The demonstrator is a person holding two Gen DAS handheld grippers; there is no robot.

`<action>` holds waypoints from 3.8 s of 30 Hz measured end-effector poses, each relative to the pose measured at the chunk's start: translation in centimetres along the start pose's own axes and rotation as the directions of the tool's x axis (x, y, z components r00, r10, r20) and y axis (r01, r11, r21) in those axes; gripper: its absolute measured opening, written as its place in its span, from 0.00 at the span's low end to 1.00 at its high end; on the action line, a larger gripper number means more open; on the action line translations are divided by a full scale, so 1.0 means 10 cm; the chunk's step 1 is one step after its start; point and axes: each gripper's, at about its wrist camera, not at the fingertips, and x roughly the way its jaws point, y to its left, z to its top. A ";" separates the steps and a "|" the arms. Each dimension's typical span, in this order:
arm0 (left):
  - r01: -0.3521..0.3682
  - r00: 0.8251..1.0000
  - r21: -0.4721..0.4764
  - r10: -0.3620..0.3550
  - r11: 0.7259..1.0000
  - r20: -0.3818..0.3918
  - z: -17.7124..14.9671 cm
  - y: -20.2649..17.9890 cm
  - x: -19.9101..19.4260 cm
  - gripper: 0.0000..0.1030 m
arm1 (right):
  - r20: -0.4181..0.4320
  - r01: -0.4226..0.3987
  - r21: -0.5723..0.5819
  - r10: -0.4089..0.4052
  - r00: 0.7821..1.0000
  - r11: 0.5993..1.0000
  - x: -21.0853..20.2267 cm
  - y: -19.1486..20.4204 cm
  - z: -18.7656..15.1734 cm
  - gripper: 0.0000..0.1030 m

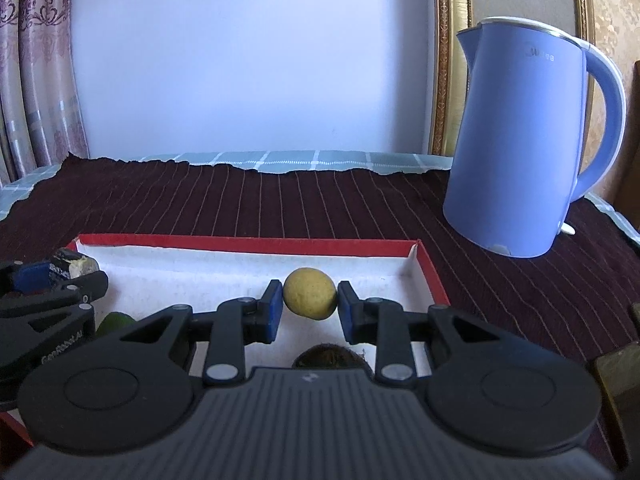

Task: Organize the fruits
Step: 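Carry the cylinder and yellow fruit over the red tray with both tools, then open both tools to drop the cylinder and yellow fruit into the tray, then lift both open tools up away from the tray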

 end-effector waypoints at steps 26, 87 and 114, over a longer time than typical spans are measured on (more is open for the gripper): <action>0.044 0.997 -0.025 -0.046 0.999 -0.064 -0.04 0.05 0.05 0.31 | -0.014 0.005 -0.010 -0.005 1.000 1.000 0.03 0.01 -0.03 0.27; 0.013 0.999 -0.056 -0.016 0.998 -0.052 -0.08 0.08 -0.07 0.56 | 0.033 0.012 -0.067 -0.010 0.999 0.998 -0.25 0.13 -0.18 0.79; 0.011 0.998 -0.095 -0.017 0.995 -0.056 -0.14 0.16 -0.25 0.74 | 0.057 0.023 -0.064 -0.020 0.998 0.998 -0.38 0.10 -0.23 0.90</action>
